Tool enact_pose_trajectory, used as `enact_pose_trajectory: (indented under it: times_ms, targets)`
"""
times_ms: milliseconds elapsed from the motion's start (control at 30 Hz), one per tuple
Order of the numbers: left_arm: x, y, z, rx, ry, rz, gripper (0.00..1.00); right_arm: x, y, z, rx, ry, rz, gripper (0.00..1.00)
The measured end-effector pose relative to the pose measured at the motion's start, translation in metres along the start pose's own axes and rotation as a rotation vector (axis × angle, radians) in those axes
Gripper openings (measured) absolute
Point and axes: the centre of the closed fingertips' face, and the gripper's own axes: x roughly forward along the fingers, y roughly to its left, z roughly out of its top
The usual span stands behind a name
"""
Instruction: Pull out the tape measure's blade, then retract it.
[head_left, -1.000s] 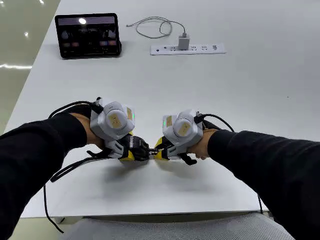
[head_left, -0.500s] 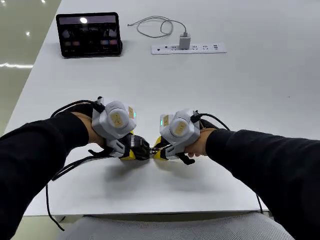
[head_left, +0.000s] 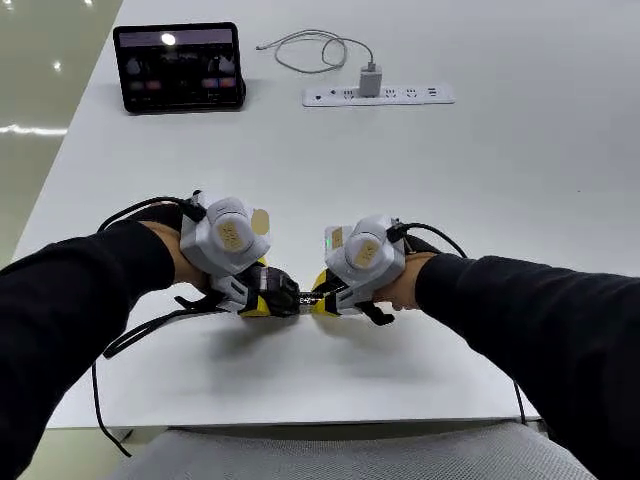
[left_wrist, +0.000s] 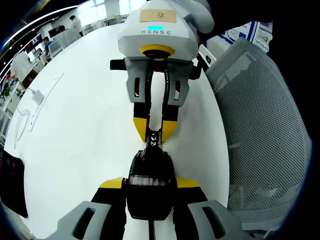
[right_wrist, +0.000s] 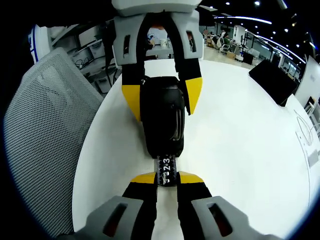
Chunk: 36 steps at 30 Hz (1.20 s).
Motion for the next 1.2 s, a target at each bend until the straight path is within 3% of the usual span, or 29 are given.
enact_pose_trajectory:
  times_ms: [1200]
  targets:
    - [0.003,0.002,-0.001,0.01,-0.007,0.0,0.31,-0.013,0.001,-0.015,0.024,0.02,-0.019,0.1]
